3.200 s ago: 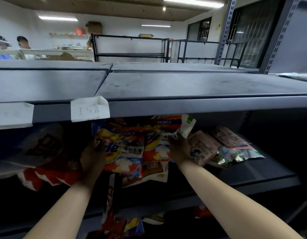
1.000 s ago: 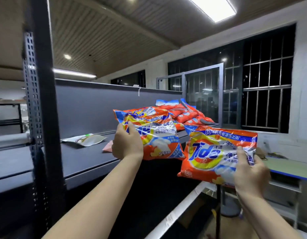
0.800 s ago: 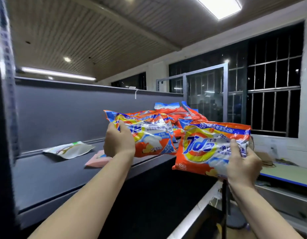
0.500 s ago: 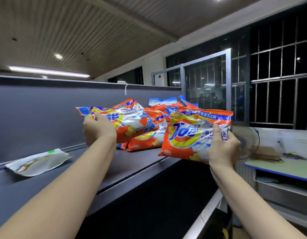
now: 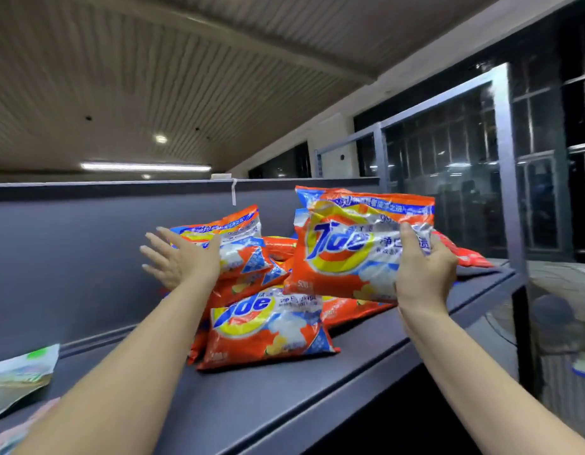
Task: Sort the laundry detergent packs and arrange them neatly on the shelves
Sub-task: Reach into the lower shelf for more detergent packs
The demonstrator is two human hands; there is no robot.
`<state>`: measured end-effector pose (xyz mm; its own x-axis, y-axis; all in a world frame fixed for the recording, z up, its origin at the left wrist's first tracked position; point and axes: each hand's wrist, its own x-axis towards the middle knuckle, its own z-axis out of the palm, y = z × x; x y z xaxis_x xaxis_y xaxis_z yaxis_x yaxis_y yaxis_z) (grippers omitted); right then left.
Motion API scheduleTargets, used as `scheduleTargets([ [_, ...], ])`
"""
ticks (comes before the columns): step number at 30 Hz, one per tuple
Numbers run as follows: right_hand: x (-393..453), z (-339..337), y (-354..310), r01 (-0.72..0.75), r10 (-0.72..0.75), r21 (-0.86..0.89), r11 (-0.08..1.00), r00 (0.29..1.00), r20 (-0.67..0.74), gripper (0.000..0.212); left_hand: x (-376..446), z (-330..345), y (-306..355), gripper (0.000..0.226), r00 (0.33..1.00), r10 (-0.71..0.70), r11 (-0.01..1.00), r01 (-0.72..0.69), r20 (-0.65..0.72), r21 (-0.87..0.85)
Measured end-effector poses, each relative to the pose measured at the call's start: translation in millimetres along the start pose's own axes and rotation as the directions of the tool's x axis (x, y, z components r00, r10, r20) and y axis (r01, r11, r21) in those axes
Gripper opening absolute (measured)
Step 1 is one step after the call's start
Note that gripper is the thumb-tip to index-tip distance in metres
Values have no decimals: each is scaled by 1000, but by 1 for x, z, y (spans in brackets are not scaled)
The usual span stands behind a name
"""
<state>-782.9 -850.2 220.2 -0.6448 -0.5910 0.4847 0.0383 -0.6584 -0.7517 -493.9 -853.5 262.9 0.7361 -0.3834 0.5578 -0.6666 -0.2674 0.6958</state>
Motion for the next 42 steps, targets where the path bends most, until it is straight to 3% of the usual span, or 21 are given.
scheduleTargets([
  [2, 14, 23, 3, -2, 2, 69, 998, 1000, -7, 33, 8, 6, -5, 86, 994, 35, 997, -41, 99, 59],
  [5, 35, 73, 1, -6, 5, 133, 991, 1000, 6, 31, 14, 5, -12, 101, 969, 178, 983, -182, 172, 10],
  [7, 42, 110, -2, -37, 36, 145, 989, 999, 15, 33, 6, 0, -16, 106, 932, 291, 948, -311, 218, 67],
  [10, 42, 159, 2, -30, 15, 50, 998, 964, 266, 47, 6, -3, -16, 115, 936, 281, 930, -321, 214, 179],
  [11, 38, 169, 11, 67, -29, -101, 993, 938, 346, 62, 8, -5, -15, 115, 950, 256, 930, -292, 180, 221],
  [13, 30, 178, 30, 342, -143, -397, 852, 880, 453, 76, 12, -5, -16, 102, 973, 206, 930, -227, 103, 289],
  [16, 18, 181, 43, 597, -194, -369, 712, 673, 714, 44, 13, 6, -16, 75, 986, 137, 961, -156, 96, 230],
  [17, 15, 181, 47, 647, -171, -345, 680, 598, 783, 43, 14, 11, -15, 66, 986, 120, 969, -141, 114, 201],
  [19, 15, 180, 55, 704, -97, -331, 628, 493, 865, 53, 14, 19, -12, 51, 973, 128, 965, -168, 193, 204],
  [21, 18, 178, 58, 715, -38, -318, 622, 433, 900, 57, 14, 19, -13, 50, 949, 140, 956, -204, 283, 211],
  [24, 21, 174, 56, 647, 6, -259, 717, 367, 930, 56, 13, 12, -17, 75, 929, 89, 974, -157, 359, 165],
  [26, 21, 170, 54, 595, 14, -222, 772, 333, 943, 58, 7, 10, -14, 83, 937, 72, 956, -162, 343, 244],
  [31, 15, 154, 43, 540, -29, -191, 819, 373, 928, 52, -12, -1, -3, 54, 978, 116, 967, -152, 173, 207],
  [36, -1, 132, 31, 502, -118, -124, 856, 424, 898, 41, -36, -30, -8, 29, 987, 77, 976, -104, 144, 191],
  [38, -13, 124, 26, 480, -154, -71, 875, 413, 897, 36, -48, -45, -14, 29, 990, 75, 972, -99, 116, 212],
  [42, -44, 105, 18, 575, -239, -59, 816, 428, 872, 33, -75, -76, -31, 35, 993, 70, 951, -96, 100, 293],
])
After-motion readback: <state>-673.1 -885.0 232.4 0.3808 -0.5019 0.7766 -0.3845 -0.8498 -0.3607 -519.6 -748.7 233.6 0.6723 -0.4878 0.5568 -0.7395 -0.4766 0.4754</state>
